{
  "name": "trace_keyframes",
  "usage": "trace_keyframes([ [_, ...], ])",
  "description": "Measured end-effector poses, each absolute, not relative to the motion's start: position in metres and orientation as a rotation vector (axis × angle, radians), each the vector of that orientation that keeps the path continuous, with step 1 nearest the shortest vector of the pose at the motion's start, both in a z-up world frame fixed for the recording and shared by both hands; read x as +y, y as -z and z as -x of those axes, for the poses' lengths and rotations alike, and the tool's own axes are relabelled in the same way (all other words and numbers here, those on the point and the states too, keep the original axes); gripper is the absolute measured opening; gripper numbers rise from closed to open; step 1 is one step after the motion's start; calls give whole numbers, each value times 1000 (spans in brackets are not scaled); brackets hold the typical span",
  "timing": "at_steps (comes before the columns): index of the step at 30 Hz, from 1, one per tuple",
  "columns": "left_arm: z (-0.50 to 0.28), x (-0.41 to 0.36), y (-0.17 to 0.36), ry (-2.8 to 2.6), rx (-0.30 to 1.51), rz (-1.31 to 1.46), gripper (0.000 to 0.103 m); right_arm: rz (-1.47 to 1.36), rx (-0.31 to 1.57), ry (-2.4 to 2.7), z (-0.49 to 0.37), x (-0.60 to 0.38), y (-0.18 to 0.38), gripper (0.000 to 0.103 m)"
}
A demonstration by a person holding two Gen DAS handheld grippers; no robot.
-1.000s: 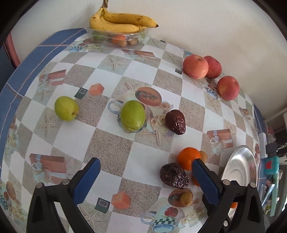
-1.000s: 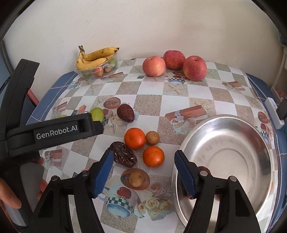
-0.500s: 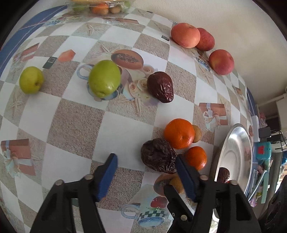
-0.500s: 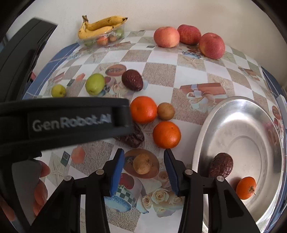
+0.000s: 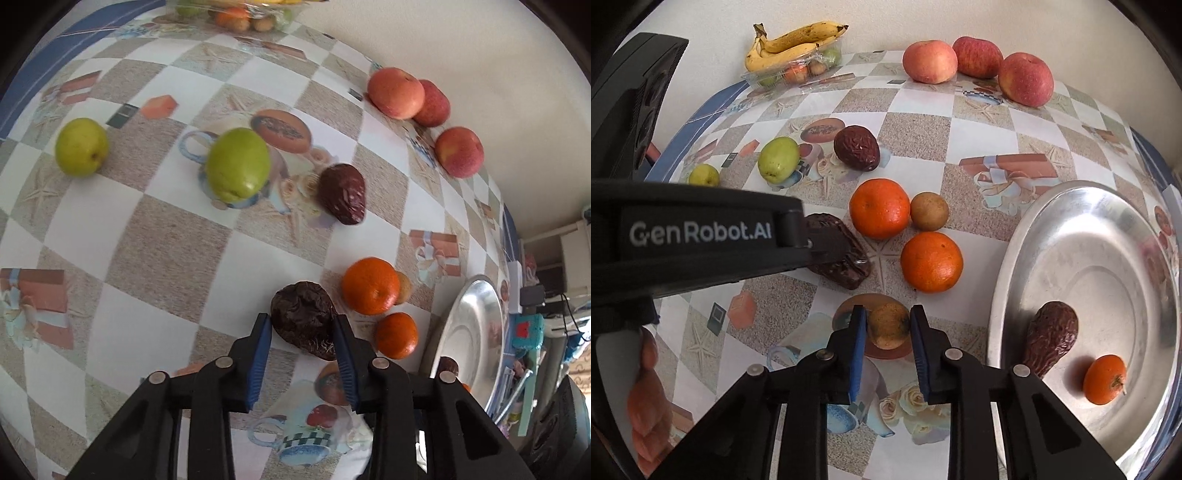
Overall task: Organize fruits
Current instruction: 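Carry the date and kiwi over the steel bowl and release both inside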
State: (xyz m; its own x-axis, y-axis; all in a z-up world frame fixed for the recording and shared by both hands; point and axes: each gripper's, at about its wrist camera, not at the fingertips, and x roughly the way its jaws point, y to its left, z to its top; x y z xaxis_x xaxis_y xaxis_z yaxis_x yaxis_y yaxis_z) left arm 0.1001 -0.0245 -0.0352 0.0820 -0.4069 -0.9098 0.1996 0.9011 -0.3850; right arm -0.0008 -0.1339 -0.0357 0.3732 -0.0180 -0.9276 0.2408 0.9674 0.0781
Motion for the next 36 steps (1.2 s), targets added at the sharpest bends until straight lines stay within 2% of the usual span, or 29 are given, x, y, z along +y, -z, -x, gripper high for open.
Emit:
trace_keyframes([
  [19,-97,-9,-7,423,1268,182,34,-336,1009,279,31,-176,-21,25],
  [36,-62,-55,-9,583,1284,84,34,-495,989,490,70,-246,-18,25],
])
